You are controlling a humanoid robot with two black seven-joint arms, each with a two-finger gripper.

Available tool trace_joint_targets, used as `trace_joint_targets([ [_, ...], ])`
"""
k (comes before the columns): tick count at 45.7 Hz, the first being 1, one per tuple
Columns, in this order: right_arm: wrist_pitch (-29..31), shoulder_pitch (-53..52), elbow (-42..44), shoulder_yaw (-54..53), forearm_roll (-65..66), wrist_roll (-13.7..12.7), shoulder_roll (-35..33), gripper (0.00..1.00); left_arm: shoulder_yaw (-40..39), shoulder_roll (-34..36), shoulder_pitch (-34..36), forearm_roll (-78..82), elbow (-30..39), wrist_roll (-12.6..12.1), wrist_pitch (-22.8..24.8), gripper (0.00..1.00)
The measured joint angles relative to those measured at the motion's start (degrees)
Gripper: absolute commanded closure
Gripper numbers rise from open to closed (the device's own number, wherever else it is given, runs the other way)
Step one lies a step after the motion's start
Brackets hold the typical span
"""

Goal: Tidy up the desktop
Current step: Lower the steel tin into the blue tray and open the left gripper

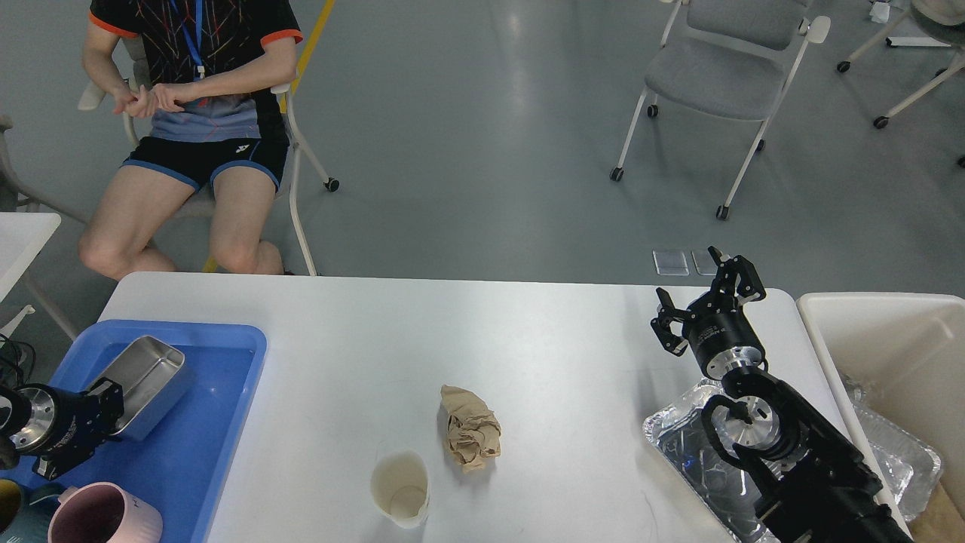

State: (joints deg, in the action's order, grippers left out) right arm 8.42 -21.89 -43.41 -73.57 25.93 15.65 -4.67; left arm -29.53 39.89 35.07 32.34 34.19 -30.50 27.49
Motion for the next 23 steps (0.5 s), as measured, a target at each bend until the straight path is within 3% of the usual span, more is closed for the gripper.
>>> trace_joint_targets([
  [23,0.0,0.0,0.0,0.0,0.0,0.0,0.0,0.0,0.0,-0.2,-0.1,-0.1,0.0,-0.1,0.0,0.03],
])
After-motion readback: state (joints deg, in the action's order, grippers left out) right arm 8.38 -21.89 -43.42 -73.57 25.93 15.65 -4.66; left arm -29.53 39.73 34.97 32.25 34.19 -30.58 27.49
